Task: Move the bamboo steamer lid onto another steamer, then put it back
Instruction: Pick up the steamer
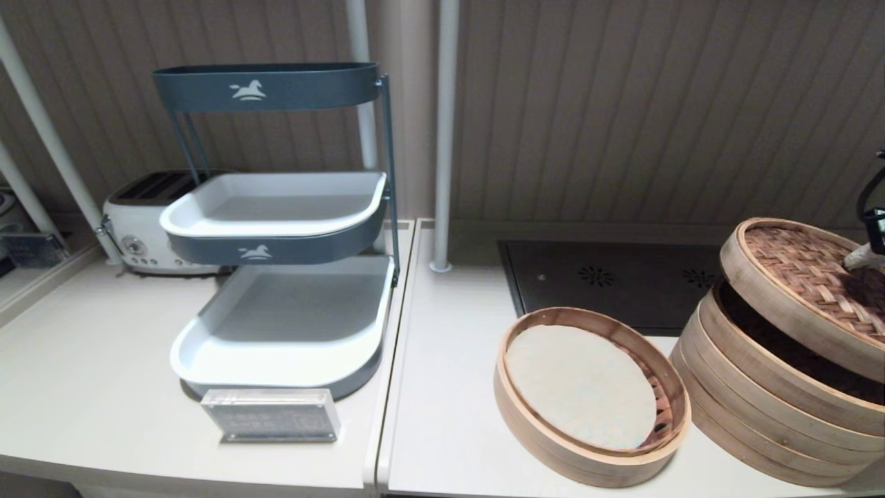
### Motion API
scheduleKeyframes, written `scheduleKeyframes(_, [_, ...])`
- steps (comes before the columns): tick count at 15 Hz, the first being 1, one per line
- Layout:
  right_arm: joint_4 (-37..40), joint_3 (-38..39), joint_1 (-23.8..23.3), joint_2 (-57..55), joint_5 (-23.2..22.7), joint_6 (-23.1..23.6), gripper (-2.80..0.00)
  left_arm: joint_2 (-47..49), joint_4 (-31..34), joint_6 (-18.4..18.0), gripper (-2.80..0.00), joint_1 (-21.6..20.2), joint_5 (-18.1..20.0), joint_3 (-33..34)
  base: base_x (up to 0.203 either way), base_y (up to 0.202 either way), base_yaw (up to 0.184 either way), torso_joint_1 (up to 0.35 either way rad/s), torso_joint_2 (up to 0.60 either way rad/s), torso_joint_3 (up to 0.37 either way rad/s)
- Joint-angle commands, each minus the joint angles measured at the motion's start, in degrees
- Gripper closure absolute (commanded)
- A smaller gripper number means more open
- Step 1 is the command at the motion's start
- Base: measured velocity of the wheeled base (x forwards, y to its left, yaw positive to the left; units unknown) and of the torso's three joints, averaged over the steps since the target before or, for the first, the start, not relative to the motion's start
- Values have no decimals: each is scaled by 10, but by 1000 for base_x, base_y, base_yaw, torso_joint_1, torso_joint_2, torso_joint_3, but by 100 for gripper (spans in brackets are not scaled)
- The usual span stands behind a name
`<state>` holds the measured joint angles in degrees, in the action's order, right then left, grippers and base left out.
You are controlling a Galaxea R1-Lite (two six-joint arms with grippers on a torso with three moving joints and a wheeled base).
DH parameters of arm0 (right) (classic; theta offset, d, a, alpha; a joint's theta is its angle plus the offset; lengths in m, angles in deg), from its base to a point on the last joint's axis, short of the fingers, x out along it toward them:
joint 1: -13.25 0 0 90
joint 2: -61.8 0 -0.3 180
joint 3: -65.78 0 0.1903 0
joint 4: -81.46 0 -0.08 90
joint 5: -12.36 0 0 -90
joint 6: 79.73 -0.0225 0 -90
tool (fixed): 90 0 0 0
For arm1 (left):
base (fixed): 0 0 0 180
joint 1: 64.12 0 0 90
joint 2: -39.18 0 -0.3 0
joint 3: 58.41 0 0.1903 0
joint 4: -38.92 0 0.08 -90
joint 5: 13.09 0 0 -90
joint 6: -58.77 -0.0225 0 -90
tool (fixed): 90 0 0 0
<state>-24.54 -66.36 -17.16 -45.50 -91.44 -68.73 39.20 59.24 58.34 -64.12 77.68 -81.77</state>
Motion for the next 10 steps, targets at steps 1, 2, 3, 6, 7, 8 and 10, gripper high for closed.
scheduleKeyframes(1, [2,0,3,7,-1,1,0,-1,0,0,0,0,1,16,0,0,0,0,0,0])
scheduleKeyframes(2, [3,0,4,10,-1,1,0,-1,0,0,0,0,0,16,0,0,0,0,0,0])
scheduleKeyframes(3, [3,0,6,12,-1,1,0,-1,0,0,0,0,0,16,0,0,0,0,0,0])
scheduleKeyframes(6, [16,0,32,19,-2,0,0,-1,0,0,0,0,0,16,0,0,0,0,0,0])
scheduleKeyframes(7, [18,0,40,20,-3,0,0,-1,0,0,0,0,0,16,0,0,0,0,0,0])
scheduleKeyframes(8, [18,0,48,20,-3,-1,0,-1,0,0,0,0,0,16,0,0,0,0,0,0])
scheduleKeyframes(10, [18,0,71,21,-3,-6,0,-1,0,0,0,0,0,16,0,0,0,0,0,0])
